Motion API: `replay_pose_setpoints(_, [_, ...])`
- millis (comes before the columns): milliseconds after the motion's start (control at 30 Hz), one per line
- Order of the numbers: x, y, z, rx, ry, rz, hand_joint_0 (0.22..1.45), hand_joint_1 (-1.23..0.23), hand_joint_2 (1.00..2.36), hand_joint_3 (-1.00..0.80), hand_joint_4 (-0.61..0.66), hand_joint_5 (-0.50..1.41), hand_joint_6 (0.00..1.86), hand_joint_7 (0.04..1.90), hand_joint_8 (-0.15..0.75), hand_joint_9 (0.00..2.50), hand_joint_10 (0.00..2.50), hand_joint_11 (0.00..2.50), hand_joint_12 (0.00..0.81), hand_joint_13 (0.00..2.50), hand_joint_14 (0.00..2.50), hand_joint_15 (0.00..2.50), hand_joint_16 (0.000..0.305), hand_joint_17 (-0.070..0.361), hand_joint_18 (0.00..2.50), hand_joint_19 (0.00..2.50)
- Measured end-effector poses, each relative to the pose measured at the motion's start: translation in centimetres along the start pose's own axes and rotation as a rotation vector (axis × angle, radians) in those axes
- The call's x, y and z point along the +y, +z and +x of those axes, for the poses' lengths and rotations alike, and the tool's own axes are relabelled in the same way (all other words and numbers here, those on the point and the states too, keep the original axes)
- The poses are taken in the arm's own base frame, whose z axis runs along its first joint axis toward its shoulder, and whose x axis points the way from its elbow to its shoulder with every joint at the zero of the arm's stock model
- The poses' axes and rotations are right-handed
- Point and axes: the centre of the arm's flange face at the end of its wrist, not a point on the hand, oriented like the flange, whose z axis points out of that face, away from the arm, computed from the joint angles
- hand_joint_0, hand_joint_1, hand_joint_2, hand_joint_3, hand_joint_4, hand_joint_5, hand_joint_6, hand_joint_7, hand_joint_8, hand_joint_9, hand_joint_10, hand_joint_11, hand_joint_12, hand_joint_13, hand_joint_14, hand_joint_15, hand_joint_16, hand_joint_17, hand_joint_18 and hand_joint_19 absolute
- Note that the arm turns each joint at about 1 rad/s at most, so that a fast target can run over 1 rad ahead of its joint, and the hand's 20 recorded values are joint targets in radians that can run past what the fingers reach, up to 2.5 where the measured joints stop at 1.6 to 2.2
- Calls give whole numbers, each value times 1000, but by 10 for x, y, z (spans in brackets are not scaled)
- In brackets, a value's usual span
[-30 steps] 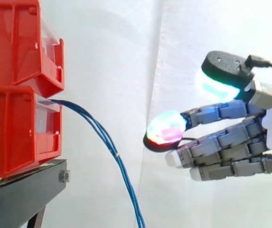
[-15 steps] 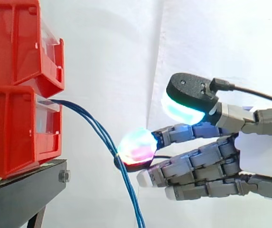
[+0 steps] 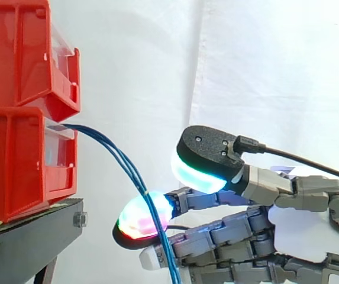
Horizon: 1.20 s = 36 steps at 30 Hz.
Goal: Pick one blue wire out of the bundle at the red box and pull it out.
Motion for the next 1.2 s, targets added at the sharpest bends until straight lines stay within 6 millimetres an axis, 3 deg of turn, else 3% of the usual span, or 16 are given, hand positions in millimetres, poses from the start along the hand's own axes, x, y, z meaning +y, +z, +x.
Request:
replay_pose_setpoints(433, [-1, -1, 6, 9, 6, 2, 547, -671, 1000, -493, 307, -99, 502, 1089, 283, 614, 8, 220, 358, 208, 5, 115, 60, 136, 0, 236])
replay_pose_setpoints(1200, [12, -1, 20, 19, -80, -16, 546, -663, 1000, -493, 315, -98, 502, 1062, 283, 632, 8, 226, 358, 224, 4, 119, 60, 135, 25, 248])
